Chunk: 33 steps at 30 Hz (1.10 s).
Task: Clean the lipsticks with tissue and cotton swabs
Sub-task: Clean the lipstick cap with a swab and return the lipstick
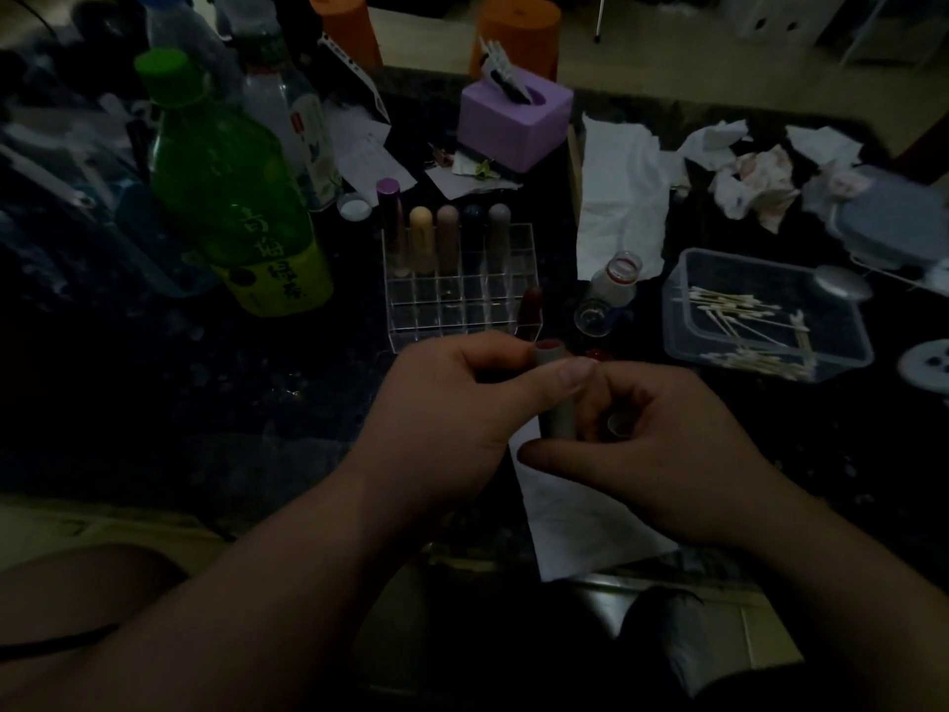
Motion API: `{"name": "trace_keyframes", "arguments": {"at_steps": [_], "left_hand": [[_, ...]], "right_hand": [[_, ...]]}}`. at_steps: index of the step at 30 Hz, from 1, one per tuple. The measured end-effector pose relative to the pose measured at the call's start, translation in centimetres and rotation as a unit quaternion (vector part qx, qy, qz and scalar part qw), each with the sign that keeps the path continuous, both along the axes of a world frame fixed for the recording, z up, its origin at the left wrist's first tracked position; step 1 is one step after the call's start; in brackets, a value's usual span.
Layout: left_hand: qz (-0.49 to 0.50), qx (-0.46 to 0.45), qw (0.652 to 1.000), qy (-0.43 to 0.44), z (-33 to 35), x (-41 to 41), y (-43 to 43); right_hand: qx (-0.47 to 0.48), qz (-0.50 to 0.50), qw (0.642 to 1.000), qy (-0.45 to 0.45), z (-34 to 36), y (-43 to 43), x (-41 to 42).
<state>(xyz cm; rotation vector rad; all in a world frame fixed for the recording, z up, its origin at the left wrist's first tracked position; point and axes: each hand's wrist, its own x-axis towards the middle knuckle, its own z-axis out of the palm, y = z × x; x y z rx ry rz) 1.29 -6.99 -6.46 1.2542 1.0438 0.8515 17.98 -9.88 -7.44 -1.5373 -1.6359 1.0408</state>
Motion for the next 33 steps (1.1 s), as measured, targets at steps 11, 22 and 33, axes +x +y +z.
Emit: {"name": "trace_keyframes", "arguments": {"at_steps": [11,22,33], "left_hand": [[0.004,0.026,1.0,0.002,-0.4,-0.1,0.1],[0.019,0.023,1.0,0.008,-0.1,0.3,-0.3],[0.058,-0.004,0.994,0.093,-0.7,-0.8,0.7]], "right_hand": [[-0.007,0.075,0.997,0.021,0.4,0.0,-0.1],[0.03,-0.017,0.999,0.021,-0.8,-0.2,-0.9],[-0.164,-0.02,0.981,0.1,0.1,0.4,0.6]]}}
